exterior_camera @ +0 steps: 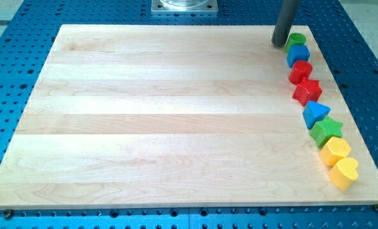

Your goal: Separate the cube from the line of blocks

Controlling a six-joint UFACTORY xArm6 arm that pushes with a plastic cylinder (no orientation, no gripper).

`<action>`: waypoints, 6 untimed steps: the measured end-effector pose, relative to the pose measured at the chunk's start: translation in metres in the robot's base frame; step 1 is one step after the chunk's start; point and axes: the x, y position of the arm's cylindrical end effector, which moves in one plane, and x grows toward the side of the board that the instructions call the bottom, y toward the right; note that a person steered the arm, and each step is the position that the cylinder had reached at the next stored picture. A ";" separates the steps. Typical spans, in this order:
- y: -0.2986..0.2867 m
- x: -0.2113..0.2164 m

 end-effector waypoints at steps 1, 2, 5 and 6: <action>0.003 0.000; 0.003 0.000; 0.002 -0.018; 0.014 -0.041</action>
